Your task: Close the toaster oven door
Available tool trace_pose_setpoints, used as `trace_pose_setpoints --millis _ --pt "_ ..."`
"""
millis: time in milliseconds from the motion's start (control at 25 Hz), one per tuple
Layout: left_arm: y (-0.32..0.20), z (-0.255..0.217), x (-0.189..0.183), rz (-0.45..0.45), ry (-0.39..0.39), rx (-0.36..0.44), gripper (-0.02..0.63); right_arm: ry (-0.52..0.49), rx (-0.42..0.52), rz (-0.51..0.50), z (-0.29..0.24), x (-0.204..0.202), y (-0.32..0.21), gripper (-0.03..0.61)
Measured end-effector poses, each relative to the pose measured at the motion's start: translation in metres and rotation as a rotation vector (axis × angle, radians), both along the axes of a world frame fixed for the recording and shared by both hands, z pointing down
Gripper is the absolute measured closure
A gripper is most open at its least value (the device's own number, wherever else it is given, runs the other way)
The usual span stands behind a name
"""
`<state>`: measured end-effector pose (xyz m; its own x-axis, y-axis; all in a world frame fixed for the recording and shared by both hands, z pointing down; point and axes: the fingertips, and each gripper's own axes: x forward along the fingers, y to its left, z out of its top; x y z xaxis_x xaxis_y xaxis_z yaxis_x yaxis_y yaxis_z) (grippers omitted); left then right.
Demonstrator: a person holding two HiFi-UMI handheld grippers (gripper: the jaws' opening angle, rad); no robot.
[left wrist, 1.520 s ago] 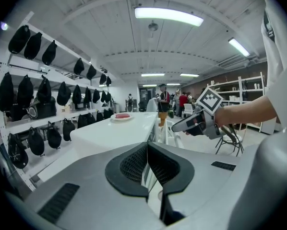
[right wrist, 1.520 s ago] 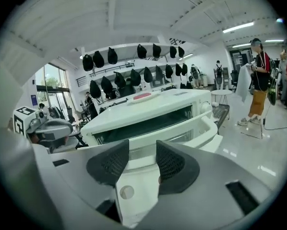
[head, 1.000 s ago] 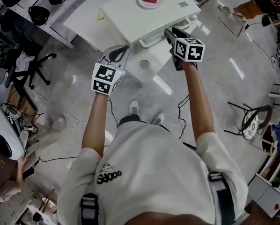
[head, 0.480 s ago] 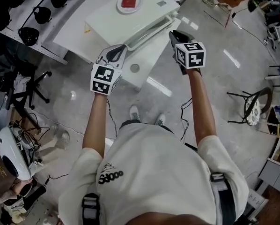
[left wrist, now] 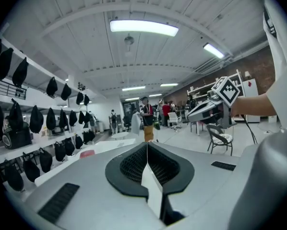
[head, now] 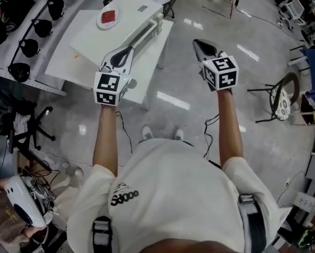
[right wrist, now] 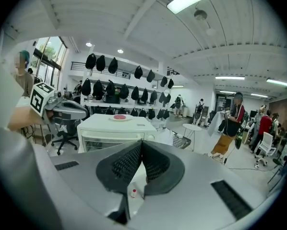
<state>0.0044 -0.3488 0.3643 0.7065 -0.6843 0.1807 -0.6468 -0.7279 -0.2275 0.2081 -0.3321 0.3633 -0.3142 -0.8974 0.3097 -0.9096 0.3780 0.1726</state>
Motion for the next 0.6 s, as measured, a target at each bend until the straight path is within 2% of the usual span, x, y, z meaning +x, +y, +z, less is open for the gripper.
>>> trace_pose_setpoints --millis 240,400,600 --pt "0.016 -0.018 0.038 0.051 0.0 0.041 0.595 0.035 0.057 0.006 -0.023 0.034 0.037 0.569" --pt "0.02 -0.029 0.048 0.046 0.012 0.056 0.595 0.031 0.102 0.047 -0.038 0.054 0.054 0.569" --pt "0.024 -0.046 0.056 0.034 0.038 0.081 0.595 0.047 0.131 0.044 -0.052 0.064 0.064 0.569"
